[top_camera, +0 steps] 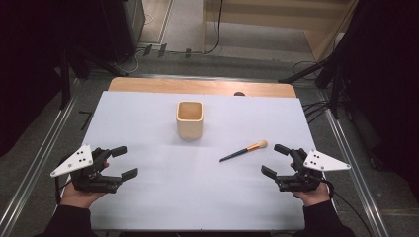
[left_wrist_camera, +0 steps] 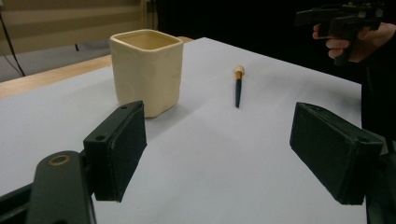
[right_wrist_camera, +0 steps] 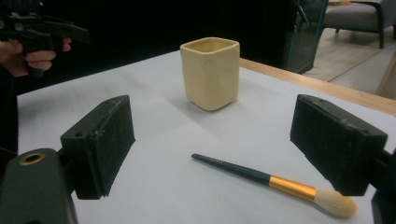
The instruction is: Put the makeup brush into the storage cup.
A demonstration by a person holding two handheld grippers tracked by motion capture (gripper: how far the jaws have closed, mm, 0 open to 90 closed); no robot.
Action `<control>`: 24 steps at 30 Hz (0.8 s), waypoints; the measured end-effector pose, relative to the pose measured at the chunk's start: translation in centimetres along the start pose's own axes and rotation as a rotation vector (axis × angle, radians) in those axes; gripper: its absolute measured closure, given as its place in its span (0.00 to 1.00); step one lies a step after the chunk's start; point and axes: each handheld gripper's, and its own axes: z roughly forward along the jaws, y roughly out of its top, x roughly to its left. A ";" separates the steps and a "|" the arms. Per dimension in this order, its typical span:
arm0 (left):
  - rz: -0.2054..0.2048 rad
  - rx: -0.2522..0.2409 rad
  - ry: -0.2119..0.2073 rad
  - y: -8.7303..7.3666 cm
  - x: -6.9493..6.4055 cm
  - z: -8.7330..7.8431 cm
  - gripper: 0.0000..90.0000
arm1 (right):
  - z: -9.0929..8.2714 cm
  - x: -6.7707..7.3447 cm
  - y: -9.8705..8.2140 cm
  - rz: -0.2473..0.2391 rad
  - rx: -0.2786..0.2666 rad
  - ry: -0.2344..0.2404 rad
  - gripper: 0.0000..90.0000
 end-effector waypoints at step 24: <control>-0.015 0.002 -0.021 0.0 0.0 -0.2 0.20 | 0.0 -0.1 0.0 0.028 0.004 -0.009 0.16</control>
